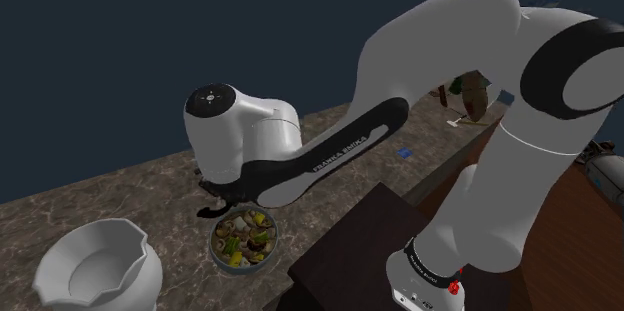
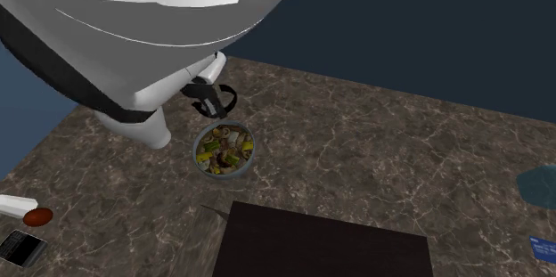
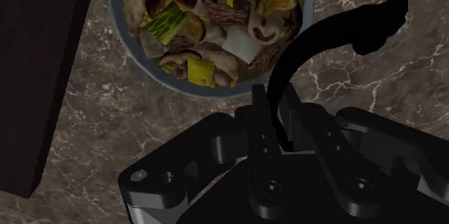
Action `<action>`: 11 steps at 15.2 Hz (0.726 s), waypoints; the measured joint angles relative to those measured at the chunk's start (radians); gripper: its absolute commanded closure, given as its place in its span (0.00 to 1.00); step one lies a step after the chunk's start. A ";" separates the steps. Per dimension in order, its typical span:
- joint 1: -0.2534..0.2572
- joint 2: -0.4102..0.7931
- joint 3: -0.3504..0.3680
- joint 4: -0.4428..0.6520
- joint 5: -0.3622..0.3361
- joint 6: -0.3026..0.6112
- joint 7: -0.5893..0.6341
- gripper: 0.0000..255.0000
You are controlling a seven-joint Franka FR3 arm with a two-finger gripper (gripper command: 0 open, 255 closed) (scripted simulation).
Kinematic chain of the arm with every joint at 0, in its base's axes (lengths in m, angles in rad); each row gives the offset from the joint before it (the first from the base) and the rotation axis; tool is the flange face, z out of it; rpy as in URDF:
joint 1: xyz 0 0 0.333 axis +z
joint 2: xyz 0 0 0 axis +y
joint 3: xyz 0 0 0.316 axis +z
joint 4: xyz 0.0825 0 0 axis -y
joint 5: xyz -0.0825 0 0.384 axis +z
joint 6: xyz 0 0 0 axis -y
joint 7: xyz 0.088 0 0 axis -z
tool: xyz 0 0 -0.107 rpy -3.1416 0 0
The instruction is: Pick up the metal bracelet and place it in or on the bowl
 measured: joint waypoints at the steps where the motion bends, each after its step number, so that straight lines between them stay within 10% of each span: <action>1: 0.001 -0.046 0.011 -0.052 0.023 0.010 0.002 1.00; 11: 0.018 -0.196 0.046 -0.283 0.092 0.109 0.027 1.00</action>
